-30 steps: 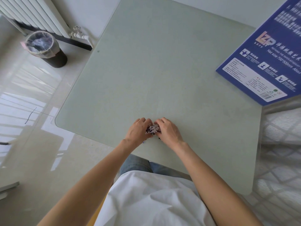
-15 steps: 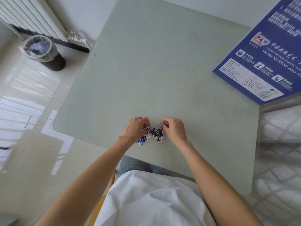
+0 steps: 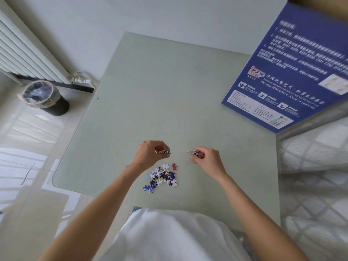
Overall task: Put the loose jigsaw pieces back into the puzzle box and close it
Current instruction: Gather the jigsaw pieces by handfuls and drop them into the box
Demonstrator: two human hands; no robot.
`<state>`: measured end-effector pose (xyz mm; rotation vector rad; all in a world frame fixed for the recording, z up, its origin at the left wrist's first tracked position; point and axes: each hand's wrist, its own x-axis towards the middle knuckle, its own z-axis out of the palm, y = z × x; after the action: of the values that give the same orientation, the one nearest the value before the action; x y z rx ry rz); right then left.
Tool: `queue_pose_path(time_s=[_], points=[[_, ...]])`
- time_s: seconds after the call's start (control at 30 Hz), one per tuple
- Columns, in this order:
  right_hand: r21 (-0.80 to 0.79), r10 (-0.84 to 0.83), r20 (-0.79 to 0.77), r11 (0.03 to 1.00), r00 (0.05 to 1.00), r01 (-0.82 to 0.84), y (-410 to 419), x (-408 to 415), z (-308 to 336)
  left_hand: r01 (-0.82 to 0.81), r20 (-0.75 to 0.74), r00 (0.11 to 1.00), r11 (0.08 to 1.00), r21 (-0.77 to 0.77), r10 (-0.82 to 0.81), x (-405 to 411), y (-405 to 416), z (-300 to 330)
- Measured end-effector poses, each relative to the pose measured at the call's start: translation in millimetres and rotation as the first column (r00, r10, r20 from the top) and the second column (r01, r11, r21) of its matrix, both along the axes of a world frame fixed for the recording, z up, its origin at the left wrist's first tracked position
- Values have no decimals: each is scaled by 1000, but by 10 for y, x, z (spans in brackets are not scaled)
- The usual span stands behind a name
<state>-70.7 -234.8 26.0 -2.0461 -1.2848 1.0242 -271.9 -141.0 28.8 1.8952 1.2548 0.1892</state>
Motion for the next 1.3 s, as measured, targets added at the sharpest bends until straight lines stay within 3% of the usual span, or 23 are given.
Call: queue_pose_path(time_s=[0.2,0.3,0.4,0.53,0.6,0.73,0.93,1.3], points=[[205,-60,-33,977,998,65,182,707,1188,73,293,951,991,110,-102,919,470,950],[364,-152,-22,919,988,150,320,1207,1860,102,422,878,949,297,-227,1556,711,1587],[501,-241,36,844,970,191,443,1710,2381,129,449,806,855,503,-386,2178,901,2158],[588,-380,60,761,923,275,612,2278,2768,174,353,767,702,690,-536,2991,1117,2607],[606,-453,148,744,879,281,688,2491,2830,215,275,775,646,733,-569,3324,1219,2679],[563,-492,465,806,736,182,775,2678,2858,353,47,806,542,763,-590,3719,1391,2641],[402,-341,640,912,689,79,894,2865,2803,479,-120,787,477,737,-605,3842,1484,2592],[371,-276,527,926,804,74,967,2939,2789,467,-165,796,419,779,-582,3811,1474,2580]])
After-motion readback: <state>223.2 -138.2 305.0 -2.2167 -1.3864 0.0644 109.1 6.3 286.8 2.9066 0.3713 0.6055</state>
